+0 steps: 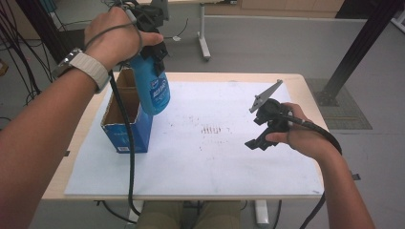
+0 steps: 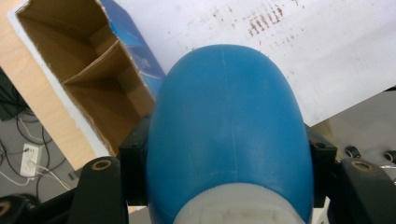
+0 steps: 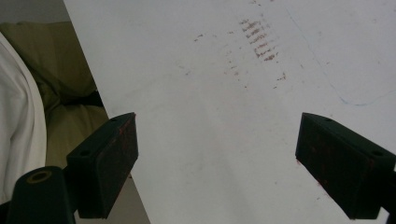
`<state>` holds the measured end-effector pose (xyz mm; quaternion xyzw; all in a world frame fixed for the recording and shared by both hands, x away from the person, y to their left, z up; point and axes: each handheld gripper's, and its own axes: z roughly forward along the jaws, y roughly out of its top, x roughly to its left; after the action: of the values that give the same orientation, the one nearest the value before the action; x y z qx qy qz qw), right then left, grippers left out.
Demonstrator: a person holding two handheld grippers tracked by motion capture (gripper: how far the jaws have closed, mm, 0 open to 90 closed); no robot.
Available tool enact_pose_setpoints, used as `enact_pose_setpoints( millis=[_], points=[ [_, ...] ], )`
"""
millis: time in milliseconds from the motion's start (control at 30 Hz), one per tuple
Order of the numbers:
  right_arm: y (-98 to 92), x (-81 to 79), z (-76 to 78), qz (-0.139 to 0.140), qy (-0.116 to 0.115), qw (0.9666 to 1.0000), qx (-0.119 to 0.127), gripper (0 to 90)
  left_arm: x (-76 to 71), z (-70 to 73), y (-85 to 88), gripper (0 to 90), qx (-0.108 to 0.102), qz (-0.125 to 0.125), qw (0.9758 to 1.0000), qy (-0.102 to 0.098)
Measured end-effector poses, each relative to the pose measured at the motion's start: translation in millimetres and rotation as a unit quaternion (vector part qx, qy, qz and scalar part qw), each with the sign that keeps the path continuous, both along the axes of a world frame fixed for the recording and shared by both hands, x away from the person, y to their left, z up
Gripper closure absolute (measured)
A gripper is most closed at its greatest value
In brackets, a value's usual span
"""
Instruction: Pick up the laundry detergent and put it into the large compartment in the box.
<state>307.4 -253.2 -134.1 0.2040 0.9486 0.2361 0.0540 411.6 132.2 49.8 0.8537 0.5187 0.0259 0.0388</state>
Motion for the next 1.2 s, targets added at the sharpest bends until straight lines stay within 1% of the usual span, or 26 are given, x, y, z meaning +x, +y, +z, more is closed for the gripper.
enact_pose_setpoints(
  millis=[67, 133, 167, 233, 333, 400, 467, 533, 567, 633, 667, 700, 733, 833, 967, 1033, 1200],
  points=[
    [-1.9, 0.4, 0.0, 0.000, -0.001, 1.0000, 0.002, 13.1, 0.8, 2.8, 1.2, 38.0, 0.004, 0.007, 1.0000, 0.003],
    [-3.0, 1.1, -0.6, -0.001, -0.001, 1.0000, 0.003, 13.1, -0.4, 6.6, 4.0, 38.0, 0.003, 0.012, 0.9999, -0.002],
    [-3.2, 1.9, -1.2, 0.000, 0.000, 1.0000, 0.003, 13.1, -1.3, 8.1, 7.6, 38.0, -0.002, 0.022, 0.9997, -0.006],
    [-2.1, 2.8, -2.3, 0.003, -0.001, 1.0000, 0.000, 13.4, 0.9, 10.9, 12.3, 38.0, -0.004, 0.033, 0.9994, -0.001],
    [-2.5, 4.4, -3.0, 0.006, -0.001, 1.0000, 0.002, 13.4, 1.7, 14.7, 17.9, 38.0, -0.005, 0.049, 0.9988, -0.001],
    [-1.8, 5.5, -2.9, 0.007, 0.000, 1.0000, 0.001, 13.4, 3.1, 16.5, 20.3, 38.0, -0.002, 0.060, 0.9982, 0.001],
    [-1.7, 6.2, -2.9, 0.009, -0.002, 1.0000, 0.003, 13.4, 2.3, 18.2, 22.3, 38.0, 0.000, 0.064, 0.9980, -0.005],
    [-1.0, 6.9, -3.1, 0.009, -0.003, 0.9999, 0.003, 13.4, 3.8, 19.0, 24.6, 38.0, 0.003, 0.068, 0.9977, -0.001],
    [-0.3, 7.6, -3.1, 0.011, -0.003, 0.9999, 0.002, 13.4, 3.1, 19.4, 27.0, 38.0, -0.001, 0.072, 0.9974, -0.004],
    [0.4, 9.2, -3.9, 0.013, -0.002, 0.9999, 0.004, 13.4, 4.5, 20.1, 31.5, 38.0, -0.004, 0.081, 0.9967, 0.000],
    [1.1, 9.7, -4.2, 0.013, -0.002, 0.9999, 0.003, 13.4, 3.9, 20.7, 33.2, 38.0, -0.006, 0.084, 0.9964, -0.003],
    [1.7, 10.7, -4.2, 0.014, -0.001, 0.9999, 0.002, 13.4, 3.6, 21.2, 34.2, 38.0, -0.005, 0.085, 0.9963, -0.004],
    [2.2, 11.3, -4.2, 0.015, 0.000, 0.9999, 0.002, 13.4, 4.3, 21.9, 34.3, 38.0, -0.003, 0.087, 0.9962, -0.002],
    [2.7, 12.8, -4.3, 0.016, 0.000, 0.9999, 0.002, 13.4, 3.2, 23.1, 37.5, 38.0, -0.004, 0.097, 0.9953, -0.004],
    [3.1, 14.1, -5.1, 0.019, 0.000, 0.9998, 0.004, 13.4, 2.9, 24.2, 42.1, 38.0, -0.007, 0.103, 0.9946, -0.001],
    [3.4, 15.1, -5.6, 0.021, 0.000, 0.9998, 0.004, 13.4, 1.0, 24.9, 42.5, 37.9, -0.007, 0.105, 0.9944, -0.005],
    [3.7, 15.6, -6.1, 0.022, 0.000, 0.9997, 0.006, 13.4, 0.8, 25.7, 45.7, 37.9, -0.009, 0.114, 0.9935, -0.002]
  ],
)
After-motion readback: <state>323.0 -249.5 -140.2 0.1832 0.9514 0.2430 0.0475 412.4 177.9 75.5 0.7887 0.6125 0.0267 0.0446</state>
